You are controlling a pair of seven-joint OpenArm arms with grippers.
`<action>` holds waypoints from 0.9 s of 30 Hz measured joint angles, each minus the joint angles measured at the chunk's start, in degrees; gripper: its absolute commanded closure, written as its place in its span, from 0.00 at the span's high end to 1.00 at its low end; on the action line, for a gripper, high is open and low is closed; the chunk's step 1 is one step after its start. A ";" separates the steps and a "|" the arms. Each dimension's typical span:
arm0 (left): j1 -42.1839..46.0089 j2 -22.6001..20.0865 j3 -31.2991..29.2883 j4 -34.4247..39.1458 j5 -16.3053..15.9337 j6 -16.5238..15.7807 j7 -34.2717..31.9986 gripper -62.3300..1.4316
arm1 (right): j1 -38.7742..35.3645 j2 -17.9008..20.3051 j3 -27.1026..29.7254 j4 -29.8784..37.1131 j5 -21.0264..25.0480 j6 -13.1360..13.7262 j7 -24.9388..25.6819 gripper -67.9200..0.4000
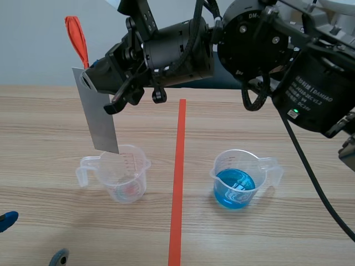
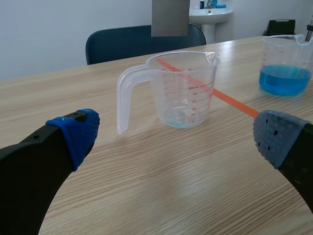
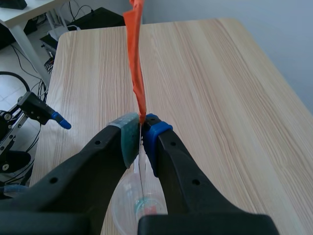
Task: Do the redox reaction experiment. lift the metal plate out of the left beaker
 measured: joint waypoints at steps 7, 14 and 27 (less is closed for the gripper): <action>0.00 0.00 0.00 0.00 0.00 0.00 0.00 1.00 | 1.68 -0.02 0.94 0.72 4.17 -0.44 -2.73 0.02; 0.00 0.00 0.00 0.00 0.02 0.00 0.00 1.00 | 2.05 0.00 1.01 0.72 7.08 -0.46 -4.76 0.02; 0.00 0.00 0.00 0.00 0.00 0.00 0.00 1.00 | 2.03 0.00 1.01 0.72 8.11 -0.59 -7.74 0.02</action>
